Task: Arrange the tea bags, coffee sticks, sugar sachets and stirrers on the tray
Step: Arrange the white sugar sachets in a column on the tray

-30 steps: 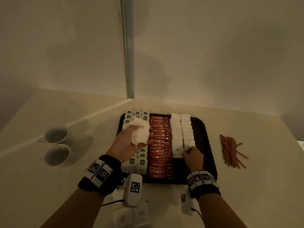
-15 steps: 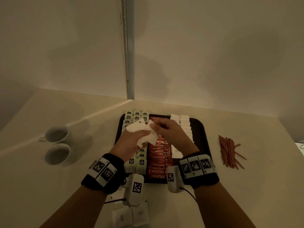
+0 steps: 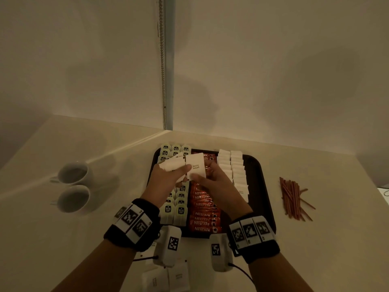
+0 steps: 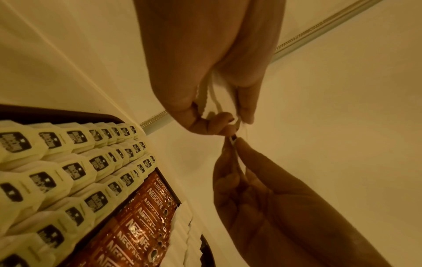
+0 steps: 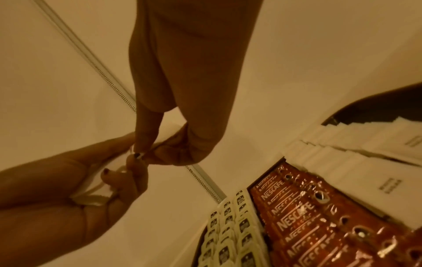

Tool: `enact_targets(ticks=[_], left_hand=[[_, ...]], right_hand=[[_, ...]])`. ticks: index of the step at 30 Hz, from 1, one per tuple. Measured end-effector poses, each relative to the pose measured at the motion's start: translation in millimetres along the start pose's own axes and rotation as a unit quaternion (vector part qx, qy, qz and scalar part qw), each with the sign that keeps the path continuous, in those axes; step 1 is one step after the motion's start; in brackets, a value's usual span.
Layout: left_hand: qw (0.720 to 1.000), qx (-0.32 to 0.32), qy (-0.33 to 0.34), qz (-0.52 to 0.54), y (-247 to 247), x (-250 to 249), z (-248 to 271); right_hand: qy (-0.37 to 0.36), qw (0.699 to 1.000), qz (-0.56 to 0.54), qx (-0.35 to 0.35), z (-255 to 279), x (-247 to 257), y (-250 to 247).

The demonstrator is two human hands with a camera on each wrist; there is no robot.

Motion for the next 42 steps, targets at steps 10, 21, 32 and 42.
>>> enact_targets(ticks=[10, 21, 32, 42], left_hand=[[0.992, 0.053, -0.084, 0.083, -0.1, -5.6, -1.2], [0.963, 0.092, -0.177, 0.182, -4.6, 6.5, 3.4], [0.959, 0.068, -0.189, 0.201, -8.2, 8.4, 2.4], [0.979, 0.048, -0.156, 0.125, -7.4, 11.0, 1.2]], right_hand=[[-0.006, 0.998, 0.002, -0.062, 5.8, -4.0, -24.3], [0.139, 0.92, 0.237, -0.28, 6.6, -96.3, -115.6], [0.217, 0.858, 0.369, -0.283, 3.2, -123.0, -128.8], [0.11, 0.873, 0.355, -0.317, 0.0, -93.0, -103.2]])
Point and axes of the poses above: each hand's wrist, its own z-axis away from the middle knuckle, its own y-axis out of the palm, x = y × z, the point moved 1 cm from there along -z, towards the middle knuckle, and after that the axes turned 11 degrees about z, right-handed, at the moved point
